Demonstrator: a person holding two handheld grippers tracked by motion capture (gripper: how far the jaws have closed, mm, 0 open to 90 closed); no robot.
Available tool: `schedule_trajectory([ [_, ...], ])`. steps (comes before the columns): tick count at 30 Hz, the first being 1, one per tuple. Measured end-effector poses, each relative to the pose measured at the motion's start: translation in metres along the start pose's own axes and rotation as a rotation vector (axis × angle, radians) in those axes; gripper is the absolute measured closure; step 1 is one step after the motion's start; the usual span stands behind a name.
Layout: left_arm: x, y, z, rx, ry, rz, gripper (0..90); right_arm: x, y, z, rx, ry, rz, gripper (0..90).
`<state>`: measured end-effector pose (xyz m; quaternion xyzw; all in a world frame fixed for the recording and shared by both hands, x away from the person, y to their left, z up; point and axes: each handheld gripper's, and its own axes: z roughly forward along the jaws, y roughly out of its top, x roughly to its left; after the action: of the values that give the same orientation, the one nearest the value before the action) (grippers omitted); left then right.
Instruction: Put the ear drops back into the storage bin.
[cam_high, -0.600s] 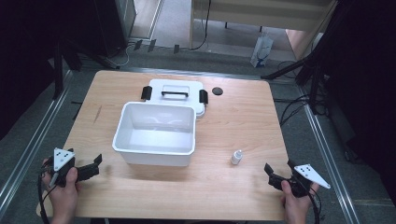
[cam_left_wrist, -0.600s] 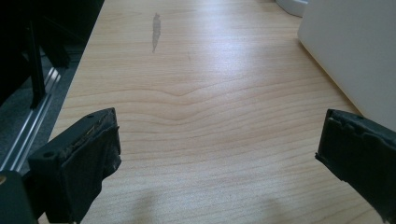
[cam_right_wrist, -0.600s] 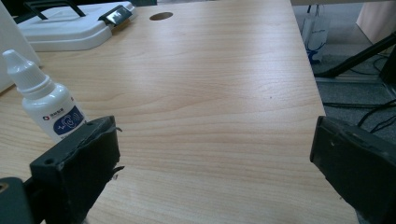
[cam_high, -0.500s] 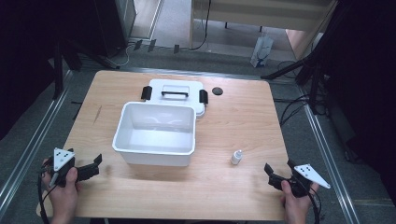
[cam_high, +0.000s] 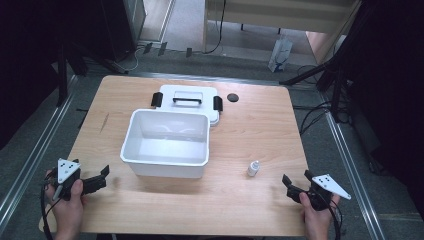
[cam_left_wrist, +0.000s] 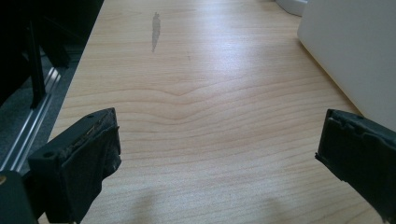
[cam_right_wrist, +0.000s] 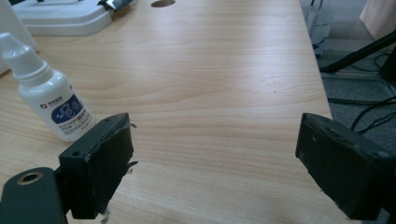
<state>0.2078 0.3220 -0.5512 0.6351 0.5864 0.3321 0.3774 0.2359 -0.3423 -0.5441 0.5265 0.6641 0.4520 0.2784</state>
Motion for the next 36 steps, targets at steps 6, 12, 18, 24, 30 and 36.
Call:
schedule_trajectory([
  [6, 0.0, 0.0, 0.0, -0.001, 0.002, 0.002, 0.0, 0.007, 0.006, 0.002, 0.069, 0.043, -0.046, 12.8],
  [12, -0.001, 0.0, 0.0, 0.0, 0.002, -0.002, 0.0, 0.016, 0.016, 0.005, 0.165, 0.068, -0.154, 13.0],
  [18, 0.0, 0.0, 0.0, 0.0, 0.0, -0.001, 0.0, 0.026, 0.03, 0.012, 0.266, 0.102, -0.248, 13.0],
  [24, 0.0, 0.0, 0.0, 0.002, -0.002, -0.001, 0.0, 0.032, 0.047, 0.02, 0.394, 0.115, -0.366, 14.4],
  [30, 0.0, 0.0, 0.0, 0.005, -0.005, -0.002, 0.0, 0.036, 0.069, 0.027, 0.52, 0.138, -0.507, 15.6],
  [36, 0.0, 0.0, 0.0, 0.009, -0.007, -0.001, 0.0, 0.047, 0.088, 0.036, 0.636, 0.164, -0.605, 15.9],
])
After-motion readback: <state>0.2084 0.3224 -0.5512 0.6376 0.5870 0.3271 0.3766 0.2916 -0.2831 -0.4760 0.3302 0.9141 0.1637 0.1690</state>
